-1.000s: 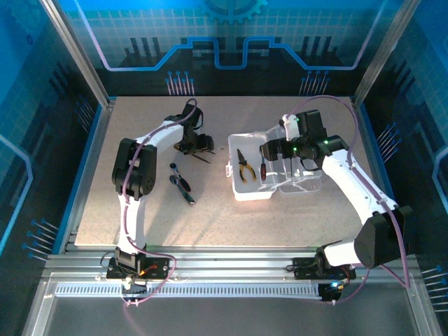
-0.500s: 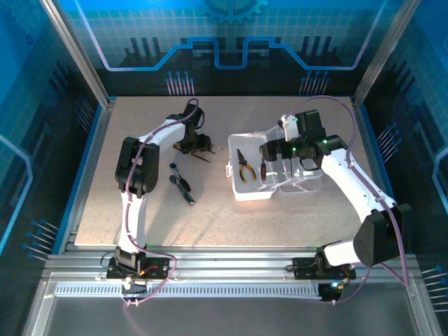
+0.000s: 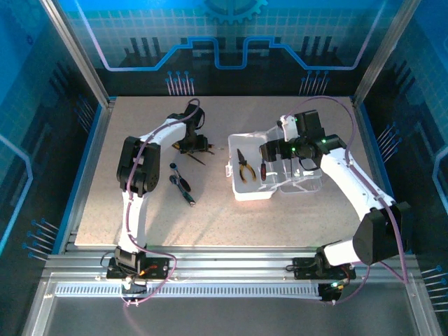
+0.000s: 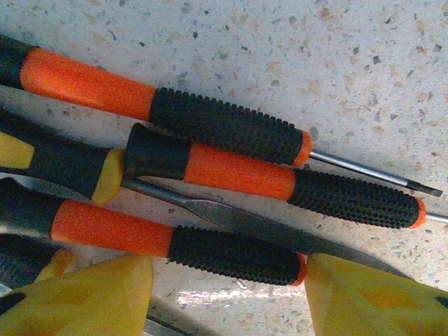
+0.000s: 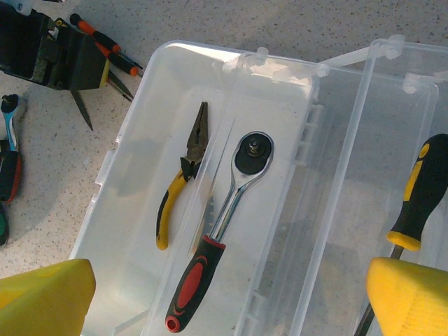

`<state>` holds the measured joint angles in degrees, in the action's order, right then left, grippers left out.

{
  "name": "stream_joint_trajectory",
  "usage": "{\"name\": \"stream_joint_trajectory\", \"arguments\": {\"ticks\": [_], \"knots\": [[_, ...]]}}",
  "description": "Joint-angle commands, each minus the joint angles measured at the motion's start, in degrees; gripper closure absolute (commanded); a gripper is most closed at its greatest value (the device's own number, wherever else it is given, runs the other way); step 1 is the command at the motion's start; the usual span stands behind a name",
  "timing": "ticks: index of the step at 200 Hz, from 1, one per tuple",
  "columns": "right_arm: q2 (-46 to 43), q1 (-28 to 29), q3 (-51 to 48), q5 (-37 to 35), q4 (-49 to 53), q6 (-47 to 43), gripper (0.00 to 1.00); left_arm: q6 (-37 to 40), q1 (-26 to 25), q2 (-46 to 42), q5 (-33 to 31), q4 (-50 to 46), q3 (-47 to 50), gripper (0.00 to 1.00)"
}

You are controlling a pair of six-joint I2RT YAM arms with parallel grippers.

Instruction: Pack the tool kit

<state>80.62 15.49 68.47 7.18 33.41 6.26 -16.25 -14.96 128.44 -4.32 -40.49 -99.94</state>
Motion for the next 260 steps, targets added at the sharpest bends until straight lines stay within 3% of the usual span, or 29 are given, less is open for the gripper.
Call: {"name": "stream_joint_trajectory", "arguments": {"ticks": [1, 39, 95, 164, 214, 260], "knots": [[0.4, 0.6, 0.6, 1.4, -0.3, -1.1, 0.0, 1.6, 0.5, 1.1, -2.5, -4.2, -0.8, 0.43], [0.1, 0.6, 0.5, 1.2, -0.3, -1.1, 0.0, 2.5, 0.5, -1.5, -3.0, -5.3, 1.4, 0.53], [0.1, 0.6, 0.2, 1.5, -0.5, -1.0, 0.0, 3.1, 0.5, -6.5, -2.3, -6.3, 5.5, 0.57], [0.5, 0.5, 0.2, 2.3, -1.2, -0.8, 0.0, 2.1, 1.7, -9.5, 1.0, -3.8, 7.0, 0.55], [0.6, 0.6, 0.3, 2.6, -1.2, -0.9, 0.0, 0.5, 2.3, -5.7, 3.2, -1.6, 4.8, 0.45], [0.8, 0.6, 0.4, 2.8, -0.9, -0.9, 0.0, -0.2, 2.4, -2.2, 3.3, -1.3, 2.3, 0.43]]}}
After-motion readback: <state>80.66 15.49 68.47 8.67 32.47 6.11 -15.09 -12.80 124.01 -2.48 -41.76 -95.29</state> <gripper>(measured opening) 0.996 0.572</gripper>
